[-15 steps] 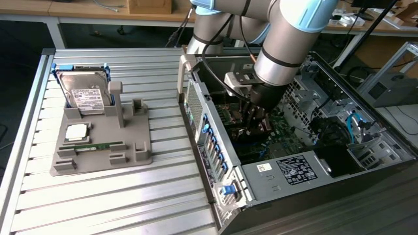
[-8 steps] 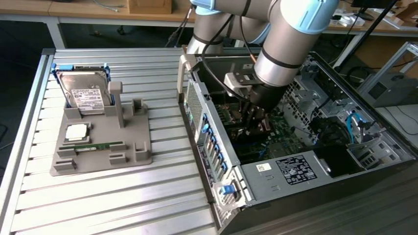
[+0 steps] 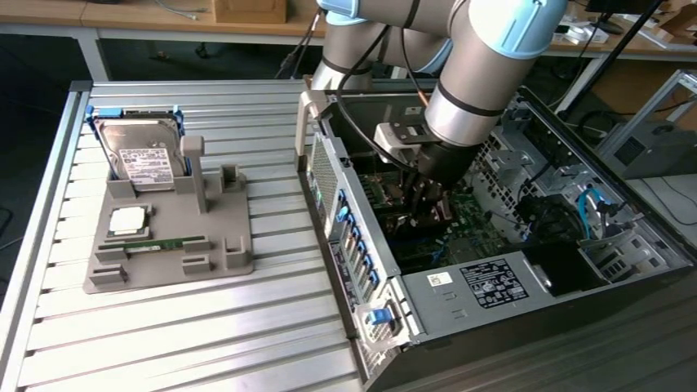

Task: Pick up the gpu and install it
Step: 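Insert the gpu into the slot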

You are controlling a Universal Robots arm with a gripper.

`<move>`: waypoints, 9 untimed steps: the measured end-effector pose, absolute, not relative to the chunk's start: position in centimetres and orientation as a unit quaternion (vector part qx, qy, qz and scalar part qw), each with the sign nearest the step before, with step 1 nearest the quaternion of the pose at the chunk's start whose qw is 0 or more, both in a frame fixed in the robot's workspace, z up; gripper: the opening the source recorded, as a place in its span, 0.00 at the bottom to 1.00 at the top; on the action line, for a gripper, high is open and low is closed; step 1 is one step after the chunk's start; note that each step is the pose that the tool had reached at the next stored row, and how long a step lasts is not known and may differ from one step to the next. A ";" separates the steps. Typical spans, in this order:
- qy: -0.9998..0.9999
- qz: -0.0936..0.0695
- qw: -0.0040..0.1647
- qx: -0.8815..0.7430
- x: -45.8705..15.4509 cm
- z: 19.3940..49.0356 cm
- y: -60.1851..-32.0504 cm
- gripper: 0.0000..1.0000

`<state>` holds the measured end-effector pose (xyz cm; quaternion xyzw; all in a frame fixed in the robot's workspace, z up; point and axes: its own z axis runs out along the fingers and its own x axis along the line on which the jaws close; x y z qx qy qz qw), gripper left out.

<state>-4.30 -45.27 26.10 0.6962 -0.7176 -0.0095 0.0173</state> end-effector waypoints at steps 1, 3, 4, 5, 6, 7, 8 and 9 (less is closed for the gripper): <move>-0.718 -0.009 0.017 0.696 -4.3 26.1 -45.3 0.27; -0.718 -0.009 0.017 0.696 -4.3 26.1 -45.3 0.27; -0.718 -0.009 0.017 0.696 -4.3 26.1 -45.3 0.27; -0.718 -0.010 0.017 0.696 -4.3 26.1 -45.3 0.27; -0.718 -0.010 0.017 0.696 -4.3 26.1 -45.3 0.27; -0.718 -0.010 0.017 0.696 -4.3 26.2 -45.3 0.27; -0.718 -0.009 0.017 0.696 -4.3 26.4 -45.3 0.27; -0.718 -0.009 0.017 0.696 -4.3 26.5 -45.3 0.27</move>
